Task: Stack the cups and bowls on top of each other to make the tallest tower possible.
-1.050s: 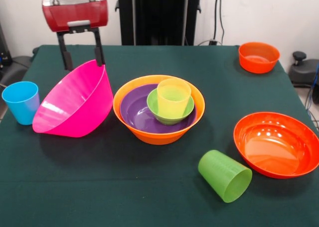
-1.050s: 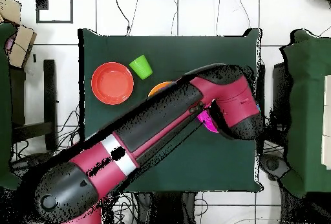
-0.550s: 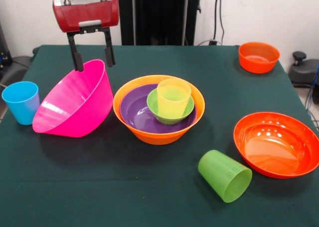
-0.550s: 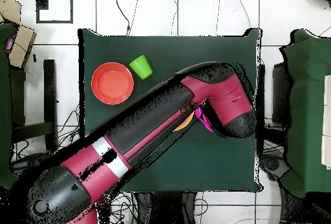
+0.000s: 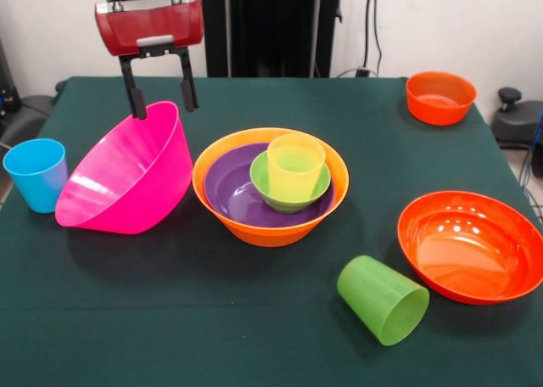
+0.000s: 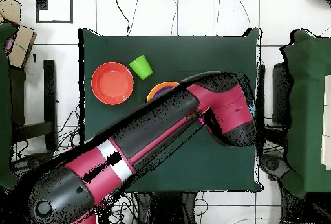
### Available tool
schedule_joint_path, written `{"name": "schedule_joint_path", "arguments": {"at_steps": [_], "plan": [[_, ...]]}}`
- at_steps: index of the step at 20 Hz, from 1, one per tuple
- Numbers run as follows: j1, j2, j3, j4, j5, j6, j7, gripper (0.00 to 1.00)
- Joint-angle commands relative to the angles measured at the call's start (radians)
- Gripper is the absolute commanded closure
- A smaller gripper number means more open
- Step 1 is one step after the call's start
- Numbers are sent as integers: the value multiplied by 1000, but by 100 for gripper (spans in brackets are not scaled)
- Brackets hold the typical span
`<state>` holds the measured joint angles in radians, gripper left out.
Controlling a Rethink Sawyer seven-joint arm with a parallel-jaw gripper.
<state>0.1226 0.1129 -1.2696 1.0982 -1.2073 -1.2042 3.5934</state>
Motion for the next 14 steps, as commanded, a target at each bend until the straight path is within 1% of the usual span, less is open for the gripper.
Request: {"name": "schedule_joint_path", "arguments": {"at_steps": [1,5,11,12,14], "plan": [[15,-7,242,120,110,121,-103,0],[16,-8,270,156,155,154,-174,0],[11,-18,291,194,170,148,-251,0],[5,-17,303,207,188,151,-286,0],[-1,-15,310,212,199,154,-309,0]]}}
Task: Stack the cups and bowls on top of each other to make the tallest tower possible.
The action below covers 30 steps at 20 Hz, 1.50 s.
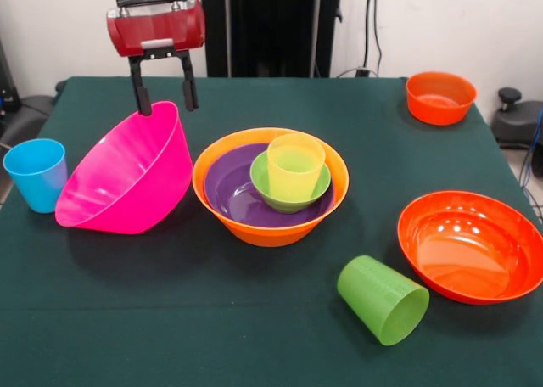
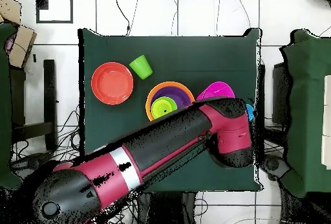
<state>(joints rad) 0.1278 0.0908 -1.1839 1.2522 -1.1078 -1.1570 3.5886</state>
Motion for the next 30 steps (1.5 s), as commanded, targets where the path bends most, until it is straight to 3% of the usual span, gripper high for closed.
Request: {"name": "schedule_joint_path", "arguments": {"at_steps": [1,16,30], "plan": [[-8,9,225,59,103,106,-310,0],[-42,53,242,16,145,130,-342,0],[-40,55,234,4,127,129,-323,0]]}}
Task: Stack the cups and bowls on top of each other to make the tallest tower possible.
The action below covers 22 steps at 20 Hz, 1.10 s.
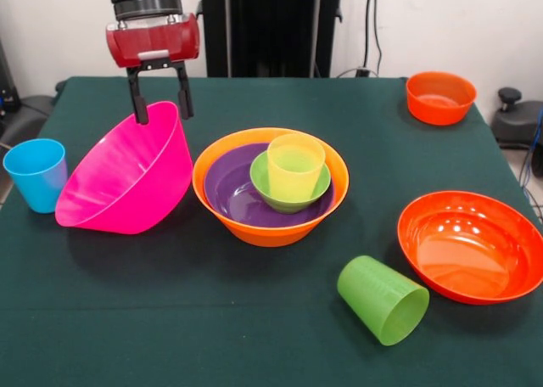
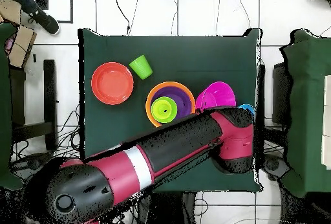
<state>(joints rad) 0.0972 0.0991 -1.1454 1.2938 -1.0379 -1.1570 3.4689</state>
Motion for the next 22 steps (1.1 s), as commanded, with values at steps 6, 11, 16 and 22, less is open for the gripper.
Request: {"name": "schedule_joint_path", "arguments": {"at_steps": [6,11,16,22], "plan": [[-8,46,200,-36,63,135,-201,0],[-8,50,202,-47,51,136,-170,0],[-12,59,205,-54,44,151,-122,0],[-24,52,216,-46,56,153,-127,0]]}}
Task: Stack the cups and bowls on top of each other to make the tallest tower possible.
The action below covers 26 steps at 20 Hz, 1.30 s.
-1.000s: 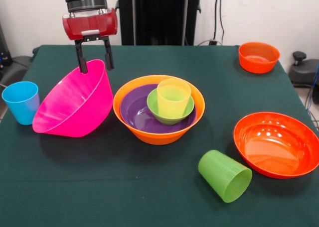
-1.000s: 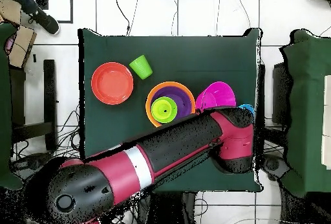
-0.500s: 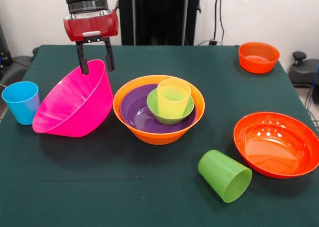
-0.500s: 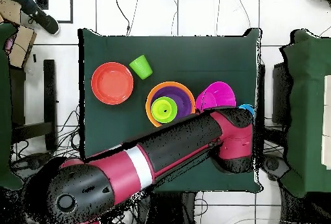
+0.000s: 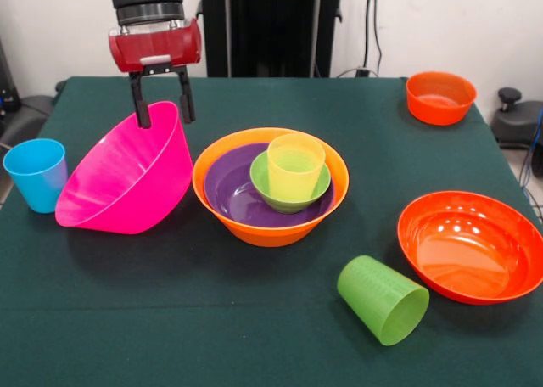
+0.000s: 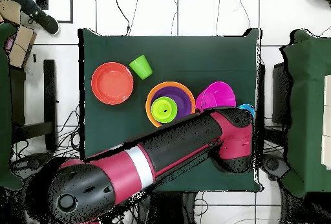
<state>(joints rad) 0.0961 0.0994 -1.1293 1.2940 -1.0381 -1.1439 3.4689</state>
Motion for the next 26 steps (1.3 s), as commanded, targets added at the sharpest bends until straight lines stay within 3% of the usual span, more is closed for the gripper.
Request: {"name": "schedule_joint_path", "arguments": {"at_steps": [1,6,7,23,26], "plan": [[-23,50,201,-45,59,140,-130,0],[-26,46,206,-42,65,138,-144,0],[-27,45,208,-42,64,136,-146,100],[-9,45,191,-39,36,156,-99,100],[41,12,130,-5,-52,127,8,100]]}}
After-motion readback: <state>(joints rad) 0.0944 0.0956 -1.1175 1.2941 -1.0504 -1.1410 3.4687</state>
